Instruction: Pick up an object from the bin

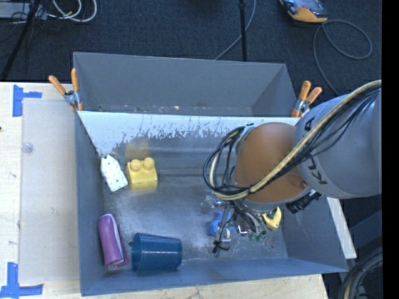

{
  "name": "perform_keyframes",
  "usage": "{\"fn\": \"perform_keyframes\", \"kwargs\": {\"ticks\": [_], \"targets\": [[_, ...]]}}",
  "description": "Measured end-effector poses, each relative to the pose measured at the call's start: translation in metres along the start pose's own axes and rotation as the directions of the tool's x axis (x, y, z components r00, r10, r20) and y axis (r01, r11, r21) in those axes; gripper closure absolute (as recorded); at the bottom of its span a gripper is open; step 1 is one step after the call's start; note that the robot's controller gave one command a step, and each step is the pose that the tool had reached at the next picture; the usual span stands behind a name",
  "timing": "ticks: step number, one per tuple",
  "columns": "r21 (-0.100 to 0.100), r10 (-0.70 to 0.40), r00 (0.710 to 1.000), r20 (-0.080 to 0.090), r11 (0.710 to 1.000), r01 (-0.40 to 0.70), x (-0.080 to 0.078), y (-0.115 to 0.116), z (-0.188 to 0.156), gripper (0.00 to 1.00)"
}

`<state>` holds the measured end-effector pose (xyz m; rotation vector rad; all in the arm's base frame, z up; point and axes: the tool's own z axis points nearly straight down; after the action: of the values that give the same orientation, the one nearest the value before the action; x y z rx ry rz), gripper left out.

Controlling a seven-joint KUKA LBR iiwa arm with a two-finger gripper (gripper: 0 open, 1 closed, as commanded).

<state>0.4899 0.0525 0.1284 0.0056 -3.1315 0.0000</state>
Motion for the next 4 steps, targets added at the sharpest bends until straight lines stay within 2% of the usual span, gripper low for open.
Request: {"fn": "perform_keyframes", "kwargs": {"ticks": [1, 2, 3, 4], "targets": [[-0.001, 0.002, 1.0, 0.007, 1.0, -0.002, -0.002, 0.0, -0.004, 0.0], [-0.003, -0.021, 1.0, 0.011, 1.0, 0.021, -0.019, -0.031, 0.023, 0.0], [-0.002, 0.175, 0.985, 0.007, 0.985, -0.175, -0.044, -0.062, 0.049, 1.0], [-0.003, 0.176, 0.984, 0.007, 0.984, -0.176, -0.044, -0.062, 0.049, 1.0]]}}
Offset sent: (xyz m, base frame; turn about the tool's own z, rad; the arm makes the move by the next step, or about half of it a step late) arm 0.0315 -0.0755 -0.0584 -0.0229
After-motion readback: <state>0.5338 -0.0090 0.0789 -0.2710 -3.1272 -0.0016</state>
